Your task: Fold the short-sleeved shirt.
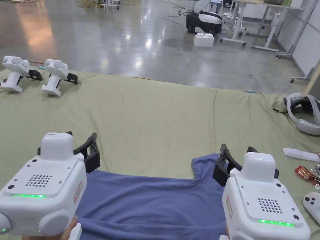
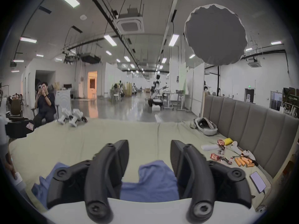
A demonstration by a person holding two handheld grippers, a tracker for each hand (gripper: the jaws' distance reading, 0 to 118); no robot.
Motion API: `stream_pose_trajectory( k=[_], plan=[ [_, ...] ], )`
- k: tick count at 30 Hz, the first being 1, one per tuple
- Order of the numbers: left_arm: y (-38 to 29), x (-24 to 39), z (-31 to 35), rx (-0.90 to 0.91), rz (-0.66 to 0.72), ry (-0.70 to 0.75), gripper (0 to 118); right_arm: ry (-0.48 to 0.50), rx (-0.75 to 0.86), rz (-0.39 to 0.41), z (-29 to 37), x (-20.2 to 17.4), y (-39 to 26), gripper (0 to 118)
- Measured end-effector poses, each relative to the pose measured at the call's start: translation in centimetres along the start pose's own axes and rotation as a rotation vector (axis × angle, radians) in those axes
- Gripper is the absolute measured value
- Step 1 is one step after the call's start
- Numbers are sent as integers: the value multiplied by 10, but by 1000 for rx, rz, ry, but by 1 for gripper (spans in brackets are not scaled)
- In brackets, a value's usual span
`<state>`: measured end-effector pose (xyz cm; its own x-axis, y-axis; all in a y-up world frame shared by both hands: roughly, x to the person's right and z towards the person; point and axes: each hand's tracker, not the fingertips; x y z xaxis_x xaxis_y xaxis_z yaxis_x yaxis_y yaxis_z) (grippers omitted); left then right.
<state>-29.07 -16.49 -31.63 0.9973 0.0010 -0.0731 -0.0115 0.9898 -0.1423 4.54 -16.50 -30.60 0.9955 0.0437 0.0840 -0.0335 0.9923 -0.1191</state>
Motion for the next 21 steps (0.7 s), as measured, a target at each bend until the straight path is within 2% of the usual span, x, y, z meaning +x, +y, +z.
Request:
stream_pose_trajectory(
  k=[2,4,6,8,15,21],
  plan=[
    [8,7,3,40,-49,8,23,9,56,-14,3,-4,3,22],
    [11,13,6,63,-109,37,21,-78,118,-4,9,-10,2,15],
    [9,10,8,75,-97,-25,14,-18,143,-38,13,-7,1,10],
    [6,12,10,83,-117,11,3,-26,122,-14,11,-11,1,6],
    [-10,-11,-4,-9,-79,74,1,-10,90,11,-1,-17,-2,4],
    [-35,-62,-64,-260,-10,87,1,-13,44,29,-18,-15,-10,4]
  ],
)
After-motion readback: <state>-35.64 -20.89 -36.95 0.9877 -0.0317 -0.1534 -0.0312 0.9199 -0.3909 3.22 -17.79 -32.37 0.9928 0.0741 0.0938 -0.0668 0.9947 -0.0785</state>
